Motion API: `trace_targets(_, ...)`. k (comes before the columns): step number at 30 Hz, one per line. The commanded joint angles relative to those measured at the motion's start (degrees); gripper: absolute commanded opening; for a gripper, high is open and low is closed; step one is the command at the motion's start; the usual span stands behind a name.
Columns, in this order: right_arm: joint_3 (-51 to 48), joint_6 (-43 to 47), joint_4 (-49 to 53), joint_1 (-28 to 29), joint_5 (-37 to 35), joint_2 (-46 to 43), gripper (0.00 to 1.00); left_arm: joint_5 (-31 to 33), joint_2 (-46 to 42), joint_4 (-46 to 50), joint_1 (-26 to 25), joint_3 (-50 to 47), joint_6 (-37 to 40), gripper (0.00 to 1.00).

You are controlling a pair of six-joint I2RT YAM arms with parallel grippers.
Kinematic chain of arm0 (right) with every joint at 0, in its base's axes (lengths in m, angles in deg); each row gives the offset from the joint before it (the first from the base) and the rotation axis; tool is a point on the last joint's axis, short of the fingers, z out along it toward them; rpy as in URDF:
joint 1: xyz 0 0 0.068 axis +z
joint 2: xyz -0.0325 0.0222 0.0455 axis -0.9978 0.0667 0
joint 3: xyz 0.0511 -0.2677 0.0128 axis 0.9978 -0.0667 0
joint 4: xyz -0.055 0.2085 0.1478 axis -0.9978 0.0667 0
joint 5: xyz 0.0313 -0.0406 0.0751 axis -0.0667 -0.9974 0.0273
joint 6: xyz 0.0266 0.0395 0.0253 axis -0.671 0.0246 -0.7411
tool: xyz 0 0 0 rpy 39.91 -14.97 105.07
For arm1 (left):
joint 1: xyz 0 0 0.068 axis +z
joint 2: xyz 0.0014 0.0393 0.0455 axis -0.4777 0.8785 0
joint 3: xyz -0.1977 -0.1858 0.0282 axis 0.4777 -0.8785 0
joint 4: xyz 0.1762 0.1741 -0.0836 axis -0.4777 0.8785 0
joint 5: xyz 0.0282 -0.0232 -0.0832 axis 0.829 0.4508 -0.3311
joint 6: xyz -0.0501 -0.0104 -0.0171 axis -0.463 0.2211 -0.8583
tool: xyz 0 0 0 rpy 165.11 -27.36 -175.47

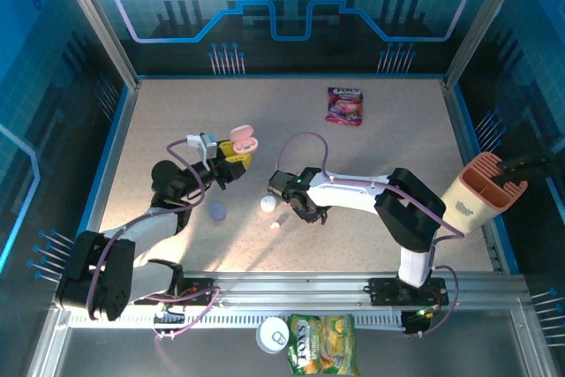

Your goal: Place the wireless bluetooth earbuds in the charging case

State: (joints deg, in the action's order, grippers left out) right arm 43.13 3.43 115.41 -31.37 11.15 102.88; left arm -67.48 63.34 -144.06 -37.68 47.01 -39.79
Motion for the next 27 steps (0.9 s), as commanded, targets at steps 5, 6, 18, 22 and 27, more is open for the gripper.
trace_targets(5,1.32,-0.02,1.87,1.18,-0.16,2.26,0.39,-0.19,-1.18,-0.81,0.53,-0.48,1.48,0.39)
trace_targets(6,1.32,-0.02,1.89,1.18,-0.17,2.55,0.38,-0.21,-1.18,-0.83,0.53,-0.50,1.44,0.39)
trace_targets(18,2.15,-1.53,4.26,1.19,-0.13,4.77,0.32,-0.20,-1.30,-0.77,0.53,-0.72,1.58,0.39)
trace_targets(22,2.20,-2.85,5.15,1.18,-0.04,5.67,0.31,-0.16,-1.32,-0.73,0.53,-0.68,1.62,0.39)
trace_targets(27,2.12,-3.89,5.32,1.09,0.39,6.37,0.27,-0.24,-1.23,-0.80,0.53,-0.69,1.62,0.39)
